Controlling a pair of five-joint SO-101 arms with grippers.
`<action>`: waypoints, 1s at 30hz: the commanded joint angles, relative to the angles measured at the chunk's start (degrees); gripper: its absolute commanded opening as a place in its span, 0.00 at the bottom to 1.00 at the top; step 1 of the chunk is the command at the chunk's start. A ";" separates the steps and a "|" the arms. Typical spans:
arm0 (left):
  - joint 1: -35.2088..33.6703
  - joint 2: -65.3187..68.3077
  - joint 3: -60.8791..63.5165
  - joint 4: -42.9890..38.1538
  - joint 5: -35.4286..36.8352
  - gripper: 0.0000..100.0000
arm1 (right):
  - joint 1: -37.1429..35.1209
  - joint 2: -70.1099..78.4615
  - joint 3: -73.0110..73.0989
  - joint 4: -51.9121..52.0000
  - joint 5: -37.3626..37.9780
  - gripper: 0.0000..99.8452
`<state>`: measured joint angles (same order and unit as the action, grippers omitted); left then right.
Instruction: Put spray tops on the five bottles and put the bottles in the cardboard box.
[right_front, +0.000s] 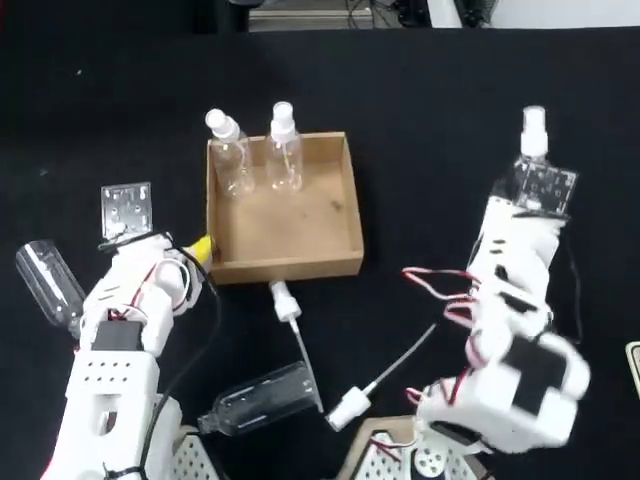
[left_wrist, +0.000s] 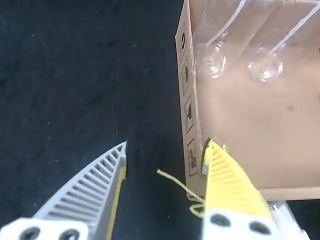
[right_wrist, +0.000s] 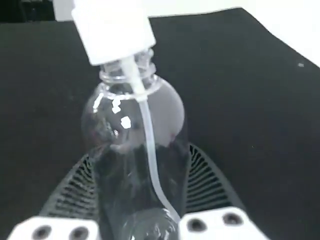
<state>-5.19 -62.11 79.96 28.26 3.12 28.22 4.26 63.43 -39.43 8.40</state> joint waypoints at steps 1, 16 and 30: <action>-0.04 -0.70 -0.48 -1.23 -0.18 0.23 | 1.41 5.76 -3.91 -9.14 -0.09 0.01; -0.04 -0.70 0.75 -1.23 7.82 0.23 | 2.73 14.11 -8.75 -16.53 -9.32 0.01; -0.40 -0.70 0.75 -1.23 7.82 0.23 | 2.73 19.91 -11.82 -16.62 -9.32 0.01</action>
<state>-5.27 -62.11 81.19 28.00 10.42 30.24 24.22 53.76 -54.46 -0.75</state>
